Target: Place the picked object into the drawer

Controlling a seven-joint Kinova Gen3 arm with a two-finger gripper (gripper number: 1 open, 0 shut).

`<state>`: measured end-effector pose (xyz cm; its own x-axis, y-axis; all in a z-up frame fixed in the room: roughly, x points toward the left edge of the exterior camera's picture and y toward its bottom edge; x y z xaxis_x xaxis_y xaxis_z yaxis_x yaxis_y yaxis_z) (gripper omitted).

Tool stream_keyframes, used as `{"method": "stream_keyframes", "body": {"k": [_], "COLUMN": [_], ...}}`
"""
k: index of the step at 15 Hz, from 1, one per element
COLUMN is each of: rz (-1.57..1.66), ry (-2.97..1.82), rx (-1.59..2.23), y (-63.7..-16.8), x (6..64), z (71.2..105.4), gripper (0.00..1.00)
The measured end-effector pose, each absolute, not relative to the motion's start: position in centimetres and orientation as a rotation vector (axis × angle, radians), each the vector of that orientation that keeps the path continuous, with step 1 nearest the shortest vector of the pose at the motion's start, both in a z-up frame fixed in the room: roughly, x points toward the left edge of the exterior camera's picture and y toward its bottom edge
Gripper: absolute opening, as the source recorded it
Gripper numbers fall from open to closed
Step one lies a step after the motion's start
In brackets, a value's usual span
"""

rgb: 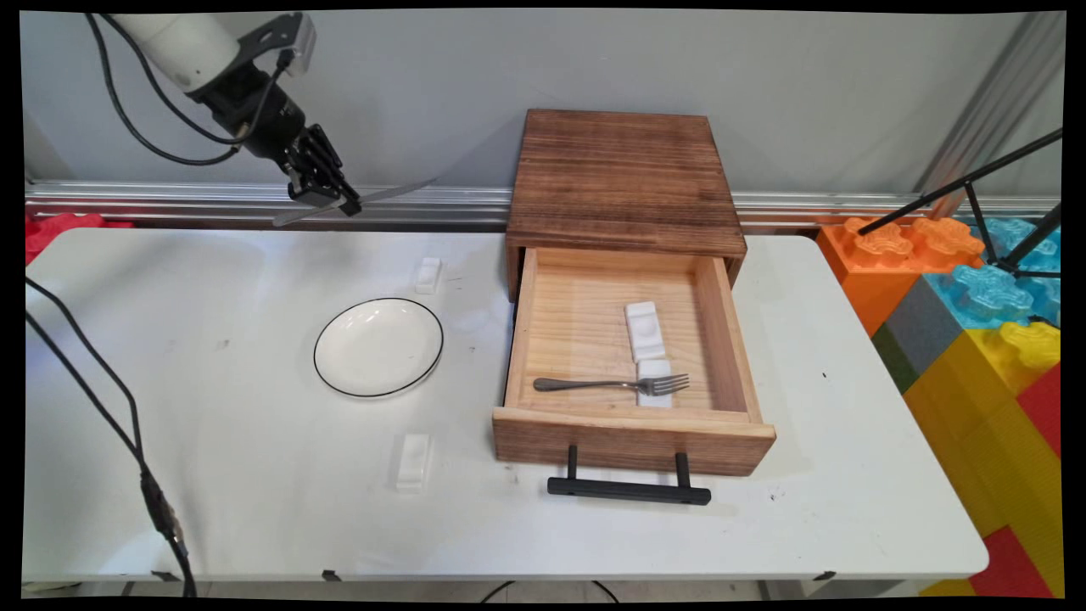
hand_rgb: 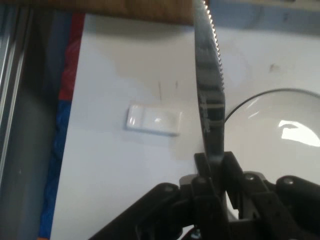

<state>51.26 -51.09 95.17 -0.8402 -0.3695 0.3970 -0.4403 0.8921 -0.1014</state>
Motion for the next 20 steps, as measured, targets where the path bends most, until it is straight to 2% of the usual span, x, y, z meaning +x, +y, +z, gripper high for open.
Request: {"method": "stream_keyframes", "body": {"k": [10,20], "rz": [0.337,0.326], "ry": [-2.616,-2.499], "rx": [0.559,0.508], "y": [-46.9,-45.6], "x": [43.6,33.3], "z": [98.8,97.3], "gripper": [0.00,0.00]}}
